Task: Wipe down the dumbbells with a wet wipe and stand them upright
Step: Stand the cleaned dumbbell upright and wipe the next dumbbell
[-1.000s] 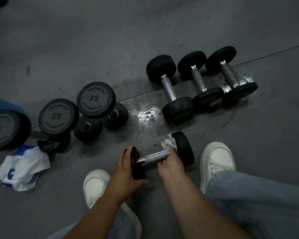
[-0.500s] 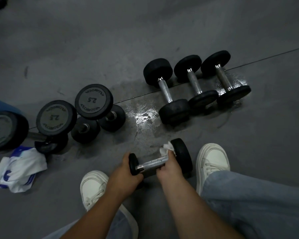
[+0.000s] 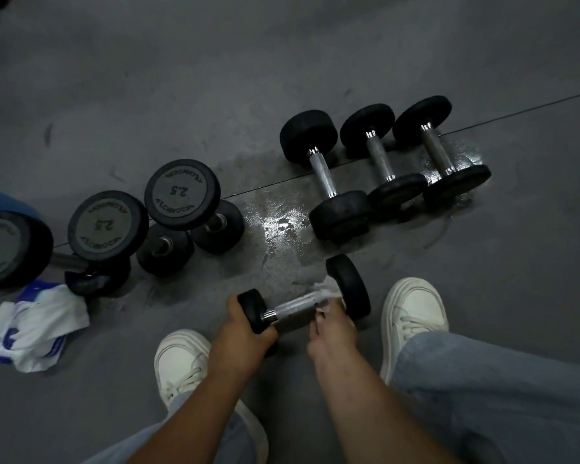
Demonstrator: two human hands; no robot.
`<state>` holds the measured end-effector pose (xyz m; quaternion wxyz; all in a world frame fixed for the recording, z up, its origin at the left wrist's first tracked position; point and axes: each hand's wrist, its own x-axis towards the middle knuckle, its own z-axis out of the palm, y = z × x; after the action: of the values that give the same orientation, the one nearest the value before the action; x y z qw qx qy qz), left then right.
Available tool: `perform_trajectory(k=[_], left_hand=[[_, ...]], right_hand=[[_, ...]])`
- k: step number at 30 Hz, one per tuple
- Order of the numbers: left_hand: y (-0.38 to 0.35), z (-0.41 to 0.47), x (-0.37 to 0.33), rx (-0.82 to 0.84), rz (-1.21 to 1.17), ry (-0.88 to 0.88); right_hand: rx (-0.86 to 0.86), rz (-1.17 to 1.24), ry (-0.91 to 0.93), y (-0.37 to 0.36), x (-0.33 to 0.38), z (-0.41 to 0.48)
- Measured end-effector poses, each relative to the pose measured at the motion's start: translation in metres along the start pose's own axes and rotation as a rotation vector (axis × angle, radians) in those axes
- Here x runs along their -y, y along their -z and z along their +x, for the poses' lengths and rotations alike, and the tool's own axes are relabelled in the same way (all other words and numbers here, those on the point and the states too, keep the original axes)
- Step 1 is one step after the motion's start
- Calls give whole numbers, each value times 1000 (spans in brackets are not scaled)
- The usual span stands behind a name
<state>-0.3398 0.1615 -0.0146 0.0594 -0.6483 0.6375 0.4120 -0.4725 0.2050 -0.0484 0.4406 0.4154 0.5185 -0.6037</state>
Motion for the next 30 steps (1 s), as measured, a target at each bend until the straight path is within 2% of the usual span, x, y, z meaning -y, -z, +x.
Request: perform_trajectory(k=[2, 5, 8, 11, 18, 21, 23, 26, 30], left_hand=[[0, 4, -1, 19, 21, 3], [6, 8, -5, 36, 21, 28], [0, -1, -4, -43, -43, 46], [-14, -13, -2, -97, -140, 64], [-14, -16, -2, -128, 51, 35], [-19, -24, 0, -154, 89, 60], [-19, -22, 0, -149, 83, 61], [-14, -16, -2, -114, 61, 46], [-14, -16, -3, -133, 67, 31]], right_hand=[[73, -2, -39, -6, 3, 5], [62, 4, -25, -5, 2, 3], [88, 14, -42, 3, 1, 6], [206, 2, -160, -6, 10, 9], [12, 38, -76, -10, -2, 6], [7, 36, -93, -14, 4, 0], [46, -3, -71, -7, 2, 0], [125, 60, -68, 10, -7, 4], [54, 28, -19, -6, -5, 9]])
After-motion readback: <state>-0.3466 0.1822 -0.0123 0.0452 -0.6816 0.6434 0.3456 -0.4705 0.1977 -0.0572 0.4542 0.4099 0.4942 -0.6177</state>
